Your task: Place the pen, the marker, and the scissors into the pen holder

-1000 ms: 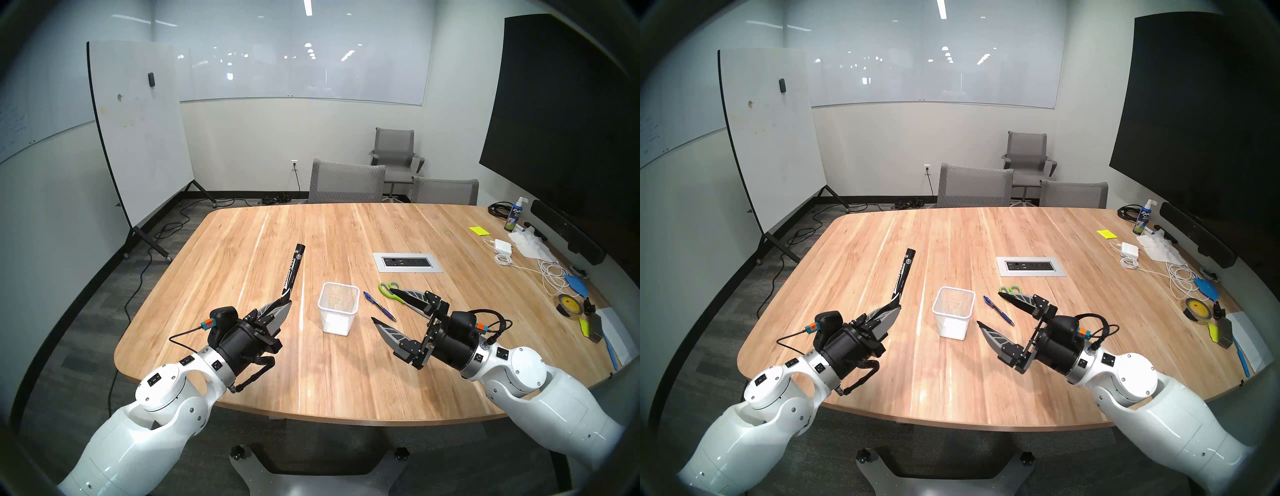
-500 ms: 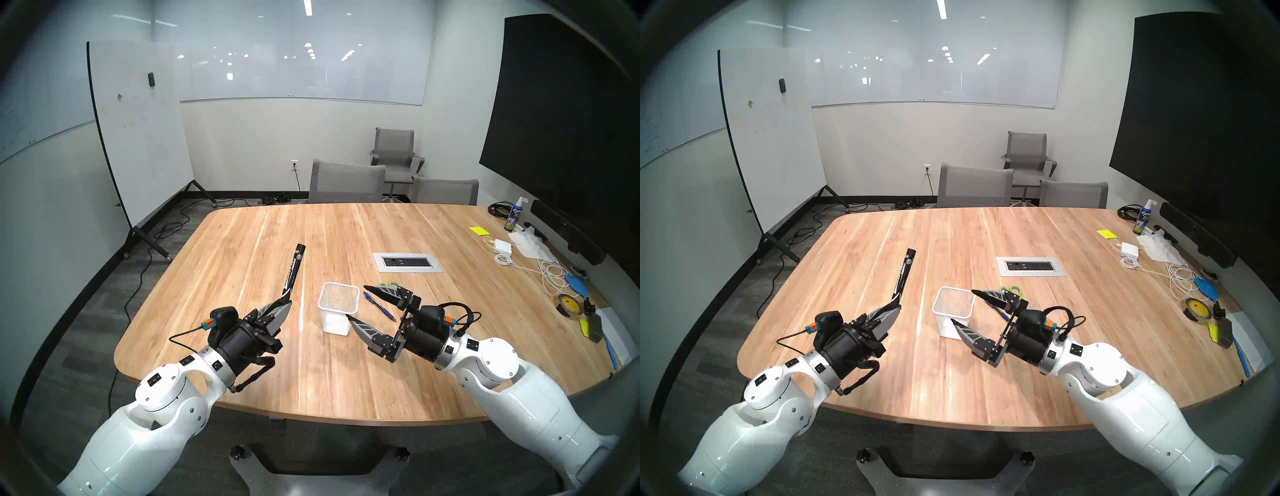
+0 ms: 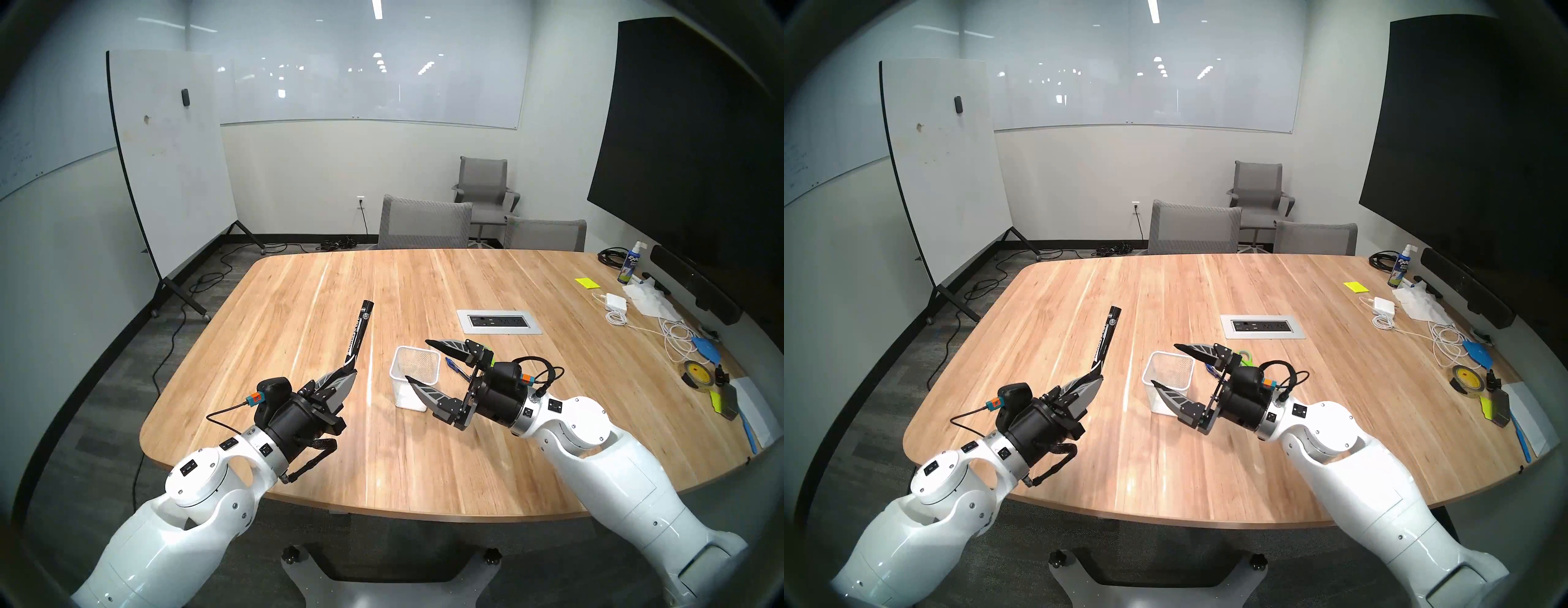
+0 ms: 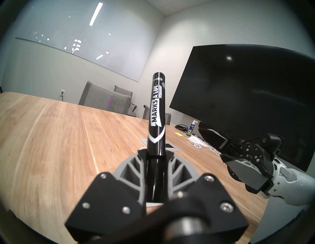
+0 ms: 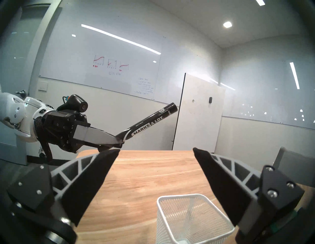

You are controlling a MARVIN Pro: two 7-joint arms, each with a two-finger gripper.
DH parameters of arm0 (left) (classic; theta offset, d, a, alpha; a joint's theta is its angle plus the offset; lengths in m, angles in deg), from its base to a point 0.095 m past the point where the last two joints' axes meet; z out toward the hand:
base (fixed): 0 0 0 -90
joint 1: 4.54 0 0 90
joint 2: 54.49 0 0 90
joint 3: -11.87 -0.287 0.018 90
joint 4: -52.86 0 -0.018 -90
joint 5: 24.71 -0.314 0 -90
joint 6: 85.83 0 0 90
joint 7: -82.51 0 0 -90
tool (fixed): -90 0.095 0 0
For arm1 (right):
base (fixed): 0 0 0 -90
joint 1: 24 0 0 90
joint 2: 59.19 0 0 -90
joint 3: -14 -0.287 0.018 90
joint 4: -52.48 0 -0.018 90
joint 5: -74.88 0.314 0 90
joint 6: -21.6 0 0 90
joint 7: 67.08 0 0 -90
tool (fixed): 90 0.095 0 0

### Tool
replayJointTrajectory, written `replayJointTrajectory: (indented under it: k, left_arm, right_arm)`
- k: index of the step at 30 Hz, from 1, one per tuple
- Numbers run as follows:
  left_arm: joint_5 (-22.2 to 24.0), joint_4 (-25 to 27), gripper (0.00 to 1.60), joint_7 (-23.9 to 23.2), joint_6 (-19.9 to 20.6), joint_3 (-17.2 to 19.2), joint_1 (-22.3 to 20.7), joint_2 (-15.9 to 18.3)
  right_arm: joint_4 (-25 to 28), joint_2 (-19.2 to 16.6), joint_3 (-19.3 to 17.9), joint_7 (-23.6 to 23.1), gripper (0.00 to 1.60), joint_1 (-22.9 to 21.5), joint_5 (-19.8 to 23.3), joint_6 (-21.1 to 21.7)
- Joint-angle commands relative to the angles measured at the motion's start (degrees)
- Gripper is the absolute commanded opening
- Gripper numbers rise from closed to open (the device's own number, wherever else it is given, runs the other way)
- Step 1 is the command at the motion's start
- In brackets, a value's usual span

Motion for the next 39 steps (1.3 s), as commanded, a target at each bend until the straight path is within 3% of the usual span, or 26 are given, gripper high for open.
replayJointTrajectory:
  k: [1, 7, 16, 25, 39]
  left_arm:
    - [-0.1, 1.7, 0.0, 0.2, -0.1, 0.3, 0.1, 0.1]
    - [-0.1, 1.8, 0.0, 0.4, -0.1, 0.2, 0.1, 0.2]
    - [-0.1, 1.9, 0.0, 0.4, -0.1, 0.3, 0.1, 0.1]
    - [-0.1, 1.9, 0.0, 0.3, -0.1, 0.3, 0.1, 0.1]
    - [-0.2, 1.9, 0.0, 0.3, 0.0, 0.3, 0.2, 0.1]
  right_arm:
    - [-0.9, 0.6, -1.5, -4.1, 1.6, -2.5, 3.8, -3.5]
    - [-1.9, 0.9, -1.4, -8.5, 1.6, -2.5, 6.7, -4.3]
    - [-3.1, 0.8, -0.5, -15.1, 1.6, -5.1, 10.7, -1.0]
    - [-3.0, 0.5, -0.6, -18.7, 1.6, -6.2, 13.6, 3.3]
    - [-3.6, 1.5, -1.5, -19.9, 1.6, -6.0, 14.2, 4.2]
